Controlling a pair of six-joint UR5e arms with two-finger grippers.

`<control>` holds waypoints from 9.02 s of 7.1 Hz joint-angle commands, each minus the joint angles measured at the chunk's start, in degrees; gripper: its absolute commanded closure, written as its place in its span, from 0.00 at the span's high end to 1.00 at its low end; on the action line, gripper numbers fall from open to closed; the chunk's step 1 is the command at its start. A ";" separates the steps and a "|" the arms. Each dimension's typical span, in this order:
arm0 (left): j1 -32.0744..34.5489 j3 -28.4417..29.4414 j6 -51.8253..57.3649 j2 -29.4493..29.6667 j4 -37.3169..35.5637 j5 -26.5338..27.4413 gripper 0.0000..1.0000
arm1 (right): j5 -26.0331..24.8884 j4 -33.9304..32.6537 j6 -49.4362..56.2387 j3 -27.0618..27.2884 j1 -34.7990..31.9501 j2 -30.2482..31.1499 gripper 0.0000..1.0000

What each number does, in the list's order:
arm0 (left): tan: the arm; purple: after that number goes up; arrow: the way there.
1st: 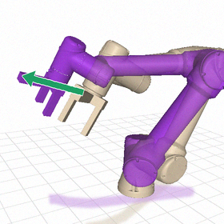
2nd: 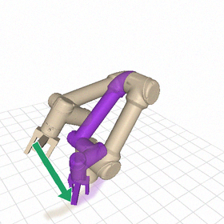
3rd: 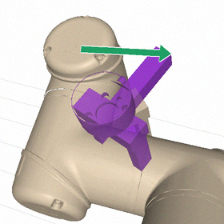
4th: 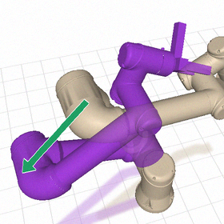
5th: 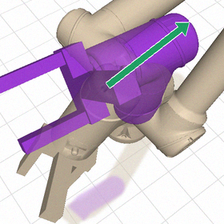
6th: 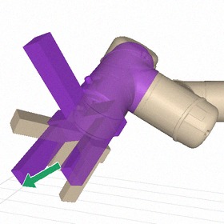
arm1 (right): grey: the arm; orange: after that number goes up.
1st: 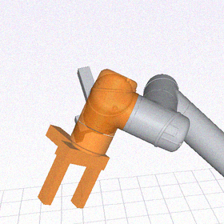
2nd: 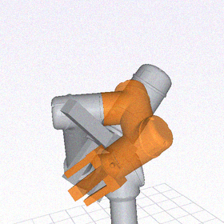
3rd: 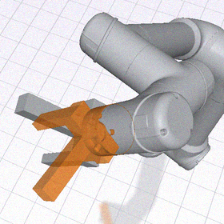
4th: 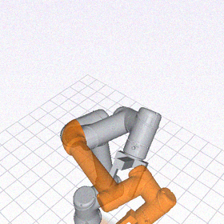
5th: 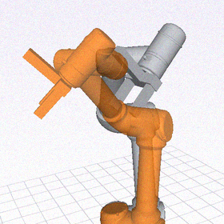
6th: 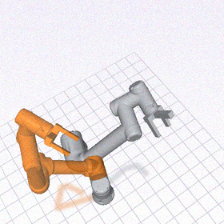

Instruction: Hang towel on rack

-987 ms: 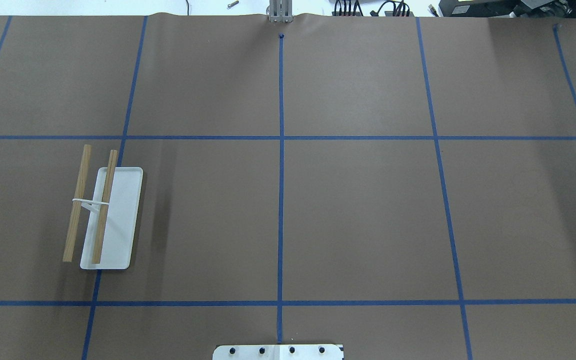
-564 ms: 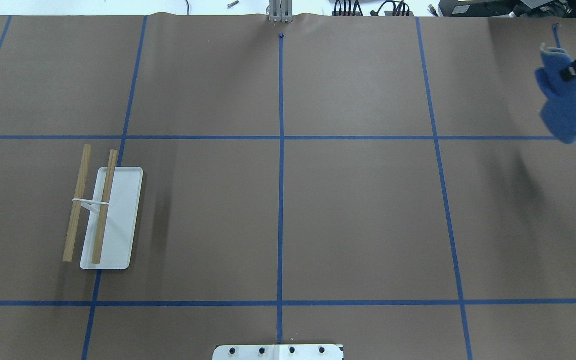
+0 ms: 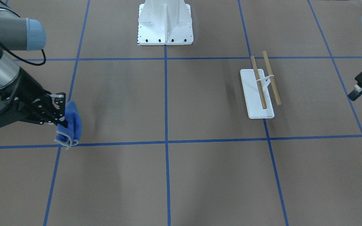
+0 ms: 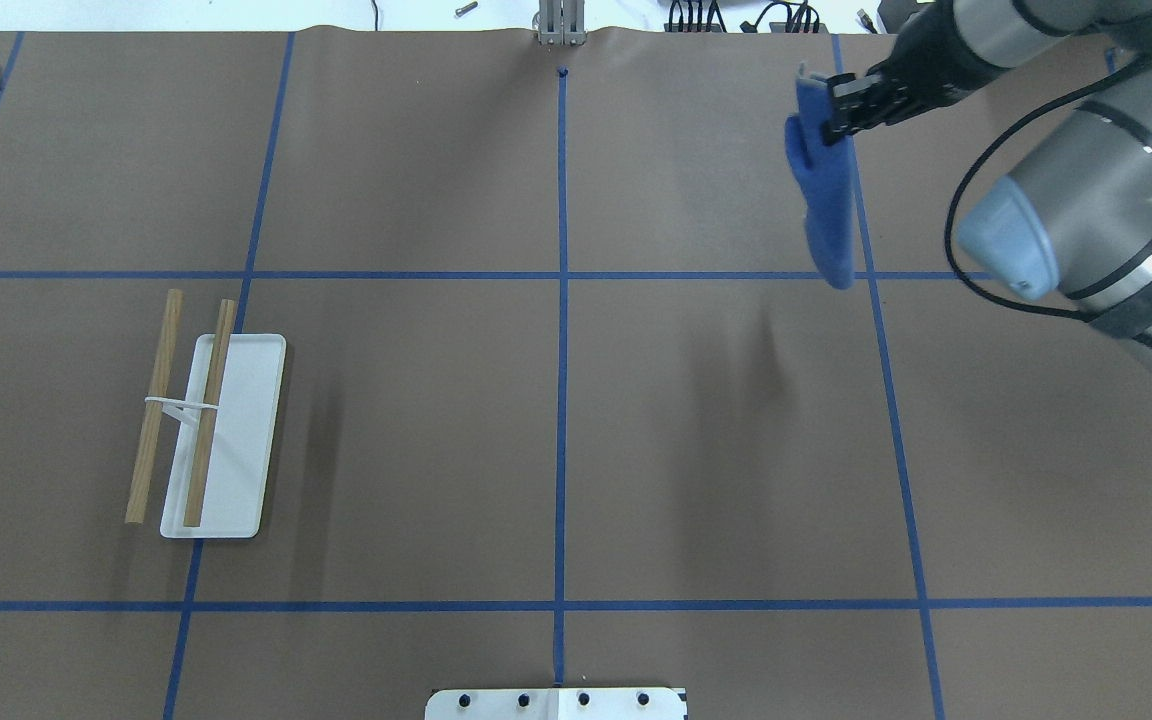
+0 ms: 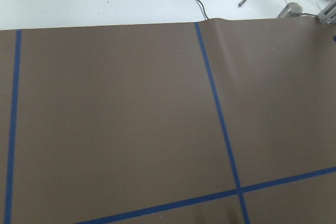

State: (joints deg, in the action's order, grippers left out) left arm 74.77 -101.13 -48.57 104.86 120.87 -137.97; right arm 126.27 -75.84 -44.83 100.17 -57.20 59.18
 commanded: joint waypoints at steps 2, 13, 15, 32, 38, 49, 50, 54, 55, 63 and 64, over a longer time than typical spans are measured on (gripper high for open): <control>-19.41 0.23 -27.73 11.93 4.17 11.26 0.99 | -20.37 9.20 -12.21 4.41 16.19 -3.53 0.00; -29.68 2.43 -63.75 20.57 7.44 17.64 0.47 | -46.73 8.78 -11.16 4.42 34.09 -9.35 0.00; -29.94 2.34 -63.75 20.30 8.23 17.64 0.47 | -46.64 8.78 -10.81 4.24 34.00 -9.44 0.00; -30.74 0.06 -63.14 18.11 9.38 17.64 0.00 | -46.56 8.77 -11.77 4.50 32.68 -9.17 0.00; -30.12 -1.25 -61.39 14.69 9.21 17.56 0.00 | -20.83 -0.53 -19.42 6.62 15.23 -5.59 1.00; -15.45 -8.21 -30.40 -16.76 14.48 4.90 0.00 | -3.93 -11.35 31.38 -1.29 -12.14 12.97 1.00; -14.22 -6.55 -26.53 -17.22 14.57 4.81 0.00 | -3.93 -11.44 31.38 -1.29 -12.14 12.89 1.00; -13.95 -1.29 -24.65 -17.14 17.53 5.60 0.36 | -4.19 -11.26 31.12 -1.56 -12.14 12.89 1.00; -13.86 2.65 -21.25 -17.31 23.04 5.78 0.97 | -4.19 -11.35 31.12 -1.56 -12.14 12.89 1.00; -2.90 4.98 7.26 -17.58 11.00 5.25 0.98 | -4.02 -10.57 31.90 -1.38 -18.11 24.29 1.00; 0.95 5.41 19.88 -17.67 5.31 5.42 0.98 | -3.84 -9.08 34.17 -1.90 -21.17 26.84 1.00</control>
State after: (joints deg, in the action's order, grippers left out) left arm 71.72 -96.07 -41.82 87.43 132.03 -132.73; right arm 122.27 -86.21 -12.53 98.67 -75.37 82.94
